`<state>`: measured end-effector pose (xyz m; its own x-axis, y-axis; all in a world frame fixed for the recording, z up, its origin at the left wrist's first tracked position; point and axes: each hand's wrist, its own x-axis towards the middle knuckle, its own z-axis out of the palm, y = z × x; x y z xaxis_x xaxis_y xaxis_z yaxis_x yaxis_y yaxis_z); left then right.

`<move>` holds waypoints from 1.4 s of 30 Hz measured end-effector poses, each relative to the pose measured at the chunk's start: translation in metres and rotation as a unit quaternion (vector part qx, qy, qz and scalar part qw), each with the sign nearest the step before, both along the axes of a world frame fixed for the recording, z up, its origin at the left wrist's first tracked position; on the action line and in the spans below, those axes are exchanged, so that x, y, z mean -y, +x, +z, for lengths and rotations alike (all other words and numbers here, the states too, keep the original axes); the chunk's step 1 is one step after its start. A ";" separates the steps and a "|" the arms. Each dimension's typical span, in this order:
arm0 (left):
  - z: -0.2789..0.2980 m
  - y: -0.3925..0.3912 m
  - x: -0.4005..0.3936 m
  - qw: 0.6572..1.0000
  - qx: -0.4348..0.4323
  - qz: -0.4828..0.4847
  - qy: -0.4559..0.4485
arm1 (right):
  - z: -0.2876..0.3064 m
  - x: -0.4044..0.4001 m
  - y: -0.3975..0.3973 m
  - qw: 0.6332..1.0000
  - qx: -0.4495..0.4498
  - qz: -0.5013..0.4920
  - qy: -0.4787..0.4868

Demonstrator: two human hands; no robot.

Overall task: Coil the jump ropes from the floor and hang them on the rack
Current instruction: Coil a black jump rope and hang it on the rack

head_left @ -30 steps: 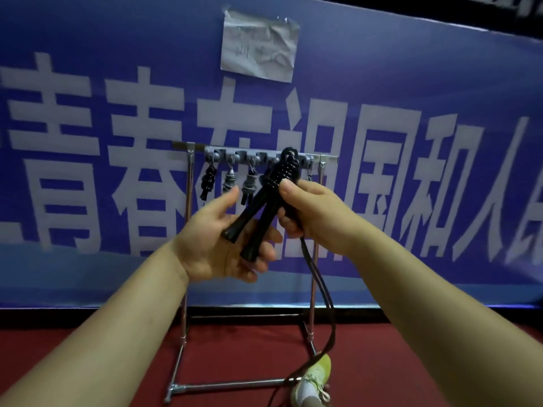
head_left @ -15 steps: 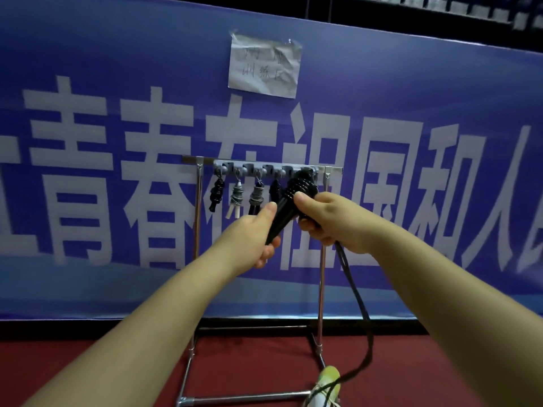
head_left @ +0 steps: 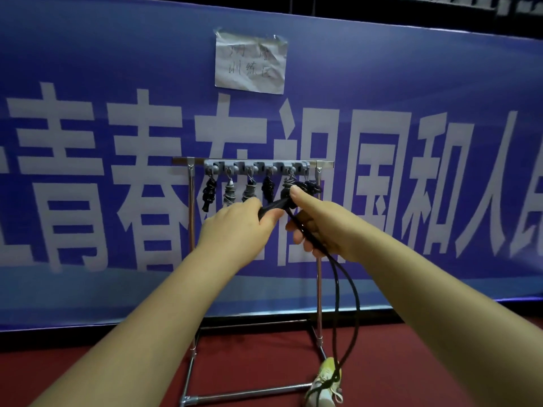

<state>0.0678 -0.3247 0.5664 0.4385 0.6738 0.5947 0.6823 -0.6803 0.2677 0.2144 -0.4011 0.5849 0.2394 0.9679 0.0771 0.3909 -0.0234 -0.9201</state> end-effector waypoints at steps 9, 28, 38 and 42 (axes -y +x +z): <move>0.012 -0.001 0.007 0.967 0.066 -0.135 -0.203 | -0.004 0.002 -0.002 0.990 0.042 -0.045 0.124; -0.014 -0.006 0.018 0.638 0.293 -0.370 -0.608 | -0.014 0.011 0.010 0.985 0.103 0.035 0.133; -0.017 -0.006 0.019 0.879 0.173 -0.228 -0.381 | -0.019 0.014 0.019 0.992 -0.032 0.123 -0.013; -0.017 -0.001 0.022 0.933 0.131 -0.190 -0.275 | -0.017 0.014 0.017 0.990 -0.089 0.109 -0.028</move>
